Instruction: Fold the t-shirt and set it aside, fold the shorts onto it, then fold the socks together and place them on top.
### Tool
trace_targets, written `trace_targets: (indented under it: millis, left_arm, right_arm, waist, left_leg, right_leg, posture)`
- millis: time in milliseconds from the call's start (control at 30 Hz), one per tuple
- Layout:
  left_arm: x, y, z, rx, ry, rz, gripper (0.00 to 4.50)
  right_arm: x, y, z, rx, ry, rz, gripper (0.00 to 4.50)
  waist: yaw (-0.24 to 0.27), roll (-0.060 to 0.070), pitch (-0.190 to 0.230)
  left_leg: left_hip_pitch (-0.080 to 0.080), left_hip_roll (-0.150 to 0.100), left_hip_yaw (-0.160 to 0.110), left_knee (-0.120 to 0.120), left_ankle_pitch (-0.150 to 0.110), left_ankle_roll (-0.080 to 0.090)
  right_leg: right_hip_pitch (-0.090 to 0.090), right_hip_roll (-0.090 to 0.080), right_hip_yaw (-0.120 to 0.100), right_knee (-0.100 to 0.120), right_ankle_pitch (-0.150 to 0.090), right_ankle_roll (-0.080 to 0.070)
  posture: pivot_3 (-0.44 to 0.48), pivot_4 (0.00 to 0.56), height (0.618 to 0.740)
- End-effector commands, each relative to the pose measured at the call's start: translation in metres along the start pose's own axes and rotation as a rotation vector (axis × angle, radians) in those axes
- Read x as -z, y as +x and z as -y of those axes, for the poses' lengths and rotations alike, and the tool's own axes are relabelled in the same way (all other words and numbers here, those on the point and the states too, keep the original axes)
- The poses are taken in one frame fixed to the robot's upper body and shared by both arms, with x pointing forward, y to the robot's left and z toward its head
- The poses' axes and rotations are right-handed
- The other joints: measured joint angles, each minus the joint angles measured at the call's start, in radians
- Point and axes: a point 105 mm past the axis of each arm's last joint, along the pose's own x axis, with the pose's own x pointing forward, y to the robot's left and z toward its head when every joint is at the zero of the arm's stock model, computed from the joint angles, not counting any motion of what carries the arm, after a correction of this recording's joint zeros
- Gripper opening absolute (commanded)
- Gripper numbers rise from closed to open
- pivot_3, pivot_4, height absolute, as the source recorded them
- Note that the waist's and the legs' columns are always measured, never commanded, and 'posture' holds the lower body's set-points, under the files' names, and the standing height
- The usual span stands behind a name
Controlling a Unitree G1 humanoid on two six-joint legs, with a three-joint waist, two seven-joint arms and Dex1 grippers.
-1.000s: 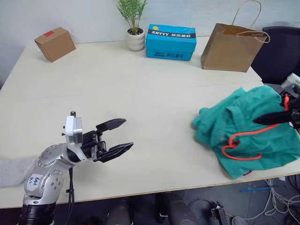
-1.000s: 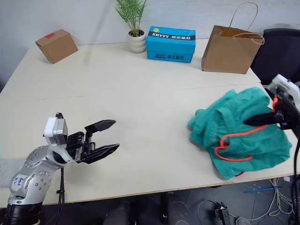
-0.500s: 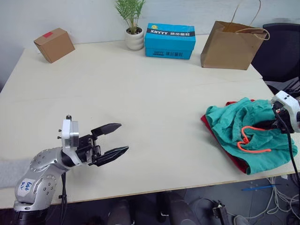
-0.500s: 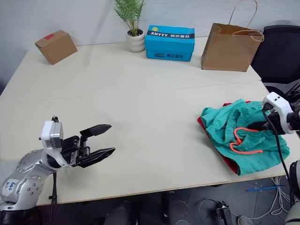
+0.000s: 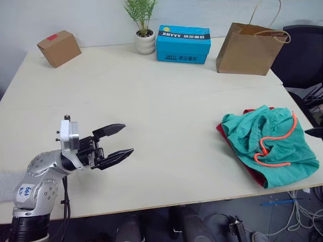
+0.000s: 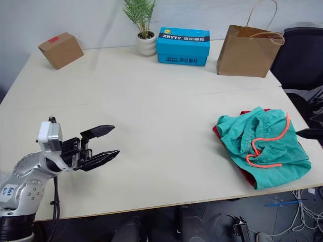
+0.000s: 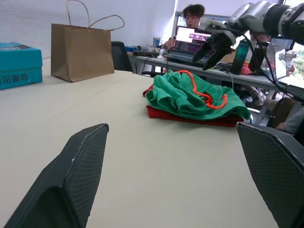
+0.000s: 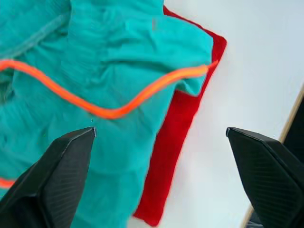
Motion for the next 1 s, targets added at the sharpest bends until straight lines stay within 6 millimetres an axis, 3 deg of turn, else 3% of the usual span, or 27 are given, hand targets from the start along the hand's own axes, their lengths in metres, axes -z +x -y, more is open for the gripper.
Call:
trace_targets:
  millis: [33,133,300,433,567,700,833,933,1000]
  left_arm:
    - [-0.008,-0.009,-0.009,-0.063,0.066,0.014,4.5]
    - [-0.003,-0.025,-0.012,-0.128,0.067,-0.015,4.5]
    - [-0.002,-0.056,-0.014,-0.292,0.102,-0.053,4.5]
    - [-0.003,-0.099,-0.001,-0.465,0.157,-0.151,4.5]
    - [-0.016,-0.128,0.016,-0.632,0.227,-0.169,4.5]
    - [-0.017,-0.188,0.061,-0.967,0.203,-0.223,4.5]
    - [-0.012,-0.233,0.095,-1.192,0.117,-0.271,4.5]
    - [-0.011,-0.282,0.125,-1.429,0.06,-0.279,4.5]
    - [-0.012,-0.292,0.13,-1.483,0.054,-0.28,4.5]
  right_arm:
    - [-0.038,-0.01,-0.012,-0.03,-0.224,0.22,4.46]
    - [-0.068,0.019,-0.047,-0.126,-0.307,0.463,4.46]
    - [-0.077,0.078,-0.141,-0.345,-0.416,0.657,4.46]
    - [-0.087,0.109,-0.209,-0.491,-0.398,0.872,4.46]
    - [-0.078,0.124,-0.239,-0.601,-0.374,0.902,4.46]
    - [-0.078,0.138,-0.271,-0.681,-0.354,0.953,4.46]
    - [-0.081,0.142,-0.28,-0.68,-0.355,0.979,4.46]
    - [-0.083,0.144,-0.28,-0.672,-0.3,0.983,4.46]
    - [-0.084,0.145,-0.28,-0.667,-0.288,0.981,4.46]
  waist:
    - [-0.001,0.0,0.0]
    - [-0.007,-0.002,0.0]
    - [-0.008,-0.005,0.0]
    - [-0.014,-0.006,0.0]
    - [-0.001,-0.007,0.0]
    - [-0.006,-0.015,-0.005]
    - [0.002,-0.018,-0.006]
    - [0.008,-0.019,-0.006]
    - [-0.001,-0.014,-0.001]
  left_leg:
    - [0.0,0.0,0.0,0.0,0.0,0.0]
    - [0.003,0.0,-0.001,0.001,0.0,-0.001]
    - [0.012,-0.001,-0.008,-0.003,-0.001,-0.004]
    - [0.013,-0.001,-0.007,-0.008,-0.001,-0.004]
    - [0.013,-0.002,-0.008,-0.008,-0.002,-0.001]
    - [0.015,-0.001,-0.007,-0.007,-0.007,0.003]
    - [0.014,-0.001,-0.007,-0.006,-0.011,0.008]
    - [0.015,-0.002,-0.01,-0.004,-0.011,0.009]
    - [0.011,-0.012,-0.04,-0.009,-0.008,0.011]
  right_leg:
    - [0.0,0.0,0.0,0.0,0.0,0.0]
    - [0.001,0.001,0.002,0.004,0.0,0.0]
    - [0.01,0.002,0.004,0.002,-0.001,0.001]
    - [0.011,0.002,0.004,-0.001,-0.001,0.001]
    - [0.013,0.0,0.002,-0.005,-0.001,0.001]
    - [0.016,-0.001,0.001,-0.009,-0.001,0.001]
    - [0.016,-0.001,0.001,-0.009,-0.001,0.0]
    - [0.017,-0.001,-0.001,-0.01,-0.002,-0.002]
    - [0.037,-0.014,-0.03,-0.016,-0.004,-0.003]
  posture:
    - [0.0,0.15,0.74]
    - [0.0,0.15,0.74]
    - [0.0,0.15,0.74]
    - [0.0,0.15,0.74]
    - [0.0,0.15,0.74]
    - [0.0,0.15,0.74]
    - [0.0,0.15,0.74]
    - [0.0,0.15,0.74]
    - [0.0,0.15,0.74]
